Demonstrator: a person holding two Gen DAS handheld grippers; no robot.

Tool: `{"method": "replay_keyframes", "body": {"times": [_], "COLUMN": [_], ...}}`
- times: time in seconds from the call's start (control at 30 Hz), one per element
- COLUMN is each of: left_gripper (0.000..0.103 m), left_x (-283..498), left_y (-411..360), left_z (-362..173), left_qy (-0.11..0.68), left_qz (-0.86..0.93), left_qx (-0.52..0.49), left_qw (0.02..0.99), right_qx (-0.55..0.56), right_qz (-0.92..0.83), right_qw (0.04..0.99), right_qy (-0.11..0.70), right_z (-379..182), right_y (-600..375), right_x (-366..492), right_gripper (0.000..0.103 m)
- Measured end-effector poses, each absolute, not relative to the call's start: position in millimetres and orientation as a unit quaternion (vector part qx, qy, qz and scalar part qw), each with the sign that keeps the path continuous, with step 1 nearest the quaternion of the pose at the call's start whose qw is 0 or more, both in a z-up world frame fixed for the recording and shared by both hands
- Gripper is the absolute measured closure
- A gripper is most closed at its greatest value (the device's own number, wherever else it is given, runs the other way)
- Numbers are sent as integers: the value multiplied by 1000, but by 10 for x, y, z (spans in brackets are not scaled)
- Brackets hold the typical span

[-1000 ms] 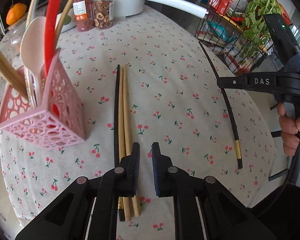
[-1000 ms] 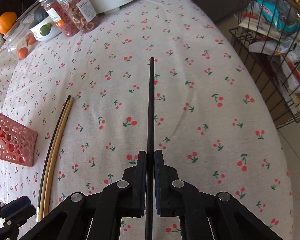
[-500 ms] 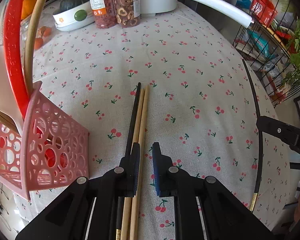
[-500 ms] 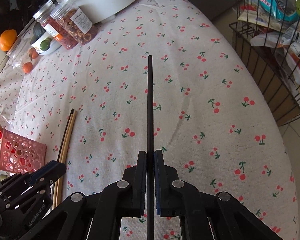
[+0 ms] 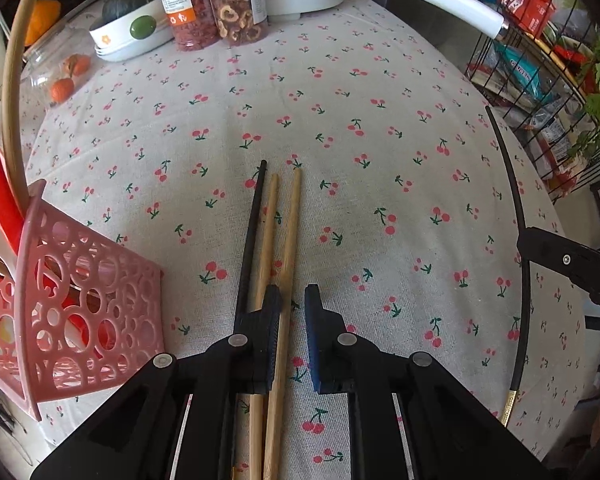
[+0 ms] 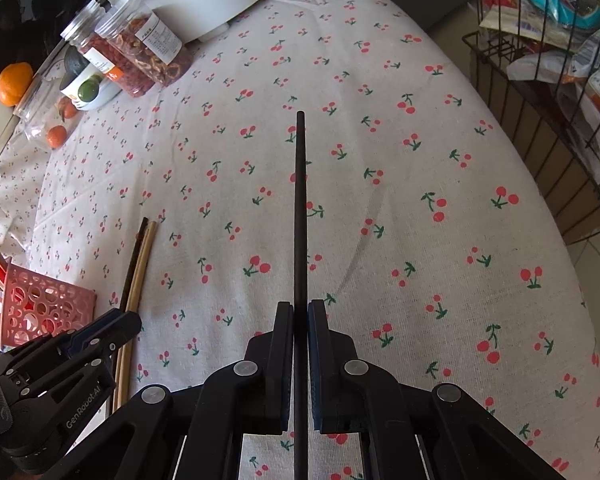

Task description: Organize utensils

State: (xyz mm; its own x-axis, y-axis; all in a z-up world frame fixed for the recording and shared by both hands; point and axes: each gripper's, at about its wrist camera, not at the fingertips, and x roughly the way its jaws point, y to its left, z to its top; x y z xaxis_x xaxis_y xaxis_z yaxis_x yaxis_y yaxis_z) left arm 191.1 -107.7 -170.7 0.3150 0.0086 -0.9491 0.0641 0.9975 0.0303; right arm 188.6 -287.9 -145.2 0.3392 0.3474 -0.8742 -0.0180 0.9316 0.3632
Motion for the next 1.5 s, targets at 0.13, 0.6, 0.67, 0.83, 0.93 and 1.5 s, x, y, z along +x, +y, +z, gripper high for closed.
{"method": "replay_keyframes", "body": {"times": [0.13,0.6,0.67,0.83,0.93,1.5], "left_gripper": [90,97,97,97,97,97], "left_x": [1933,1768,1631,1224,992,245], "left_y": [-1054,-1106,-1067,-933,-800,384], "left_z": [-1733,-1380,-1183,-739,-532,579], "left_qy": [587,541,521,460,427,141], "left_qz": [-17,-62,-77,-108,-118,-77], "left_qx": [25,62,57,46,35,-73], "left_qw": [809,836,848,880,896,984], "right_qx": [146,165,169,181,165,88], "right_qz": [110,105,105,108,109,165], "right_qw": [805,811,822,842,861,918], "right_qy": [564,551,533,497,469,351], "right_z": [-1450,-1369,-1247,-971,-783,-25], "right_y": [-2881,-2833,-2822,-2770,-2668,-2090], "right_x": [1881,1848,1814,1688,1582,1089], "right_gripper": [98,98,98,98,98,99]}}
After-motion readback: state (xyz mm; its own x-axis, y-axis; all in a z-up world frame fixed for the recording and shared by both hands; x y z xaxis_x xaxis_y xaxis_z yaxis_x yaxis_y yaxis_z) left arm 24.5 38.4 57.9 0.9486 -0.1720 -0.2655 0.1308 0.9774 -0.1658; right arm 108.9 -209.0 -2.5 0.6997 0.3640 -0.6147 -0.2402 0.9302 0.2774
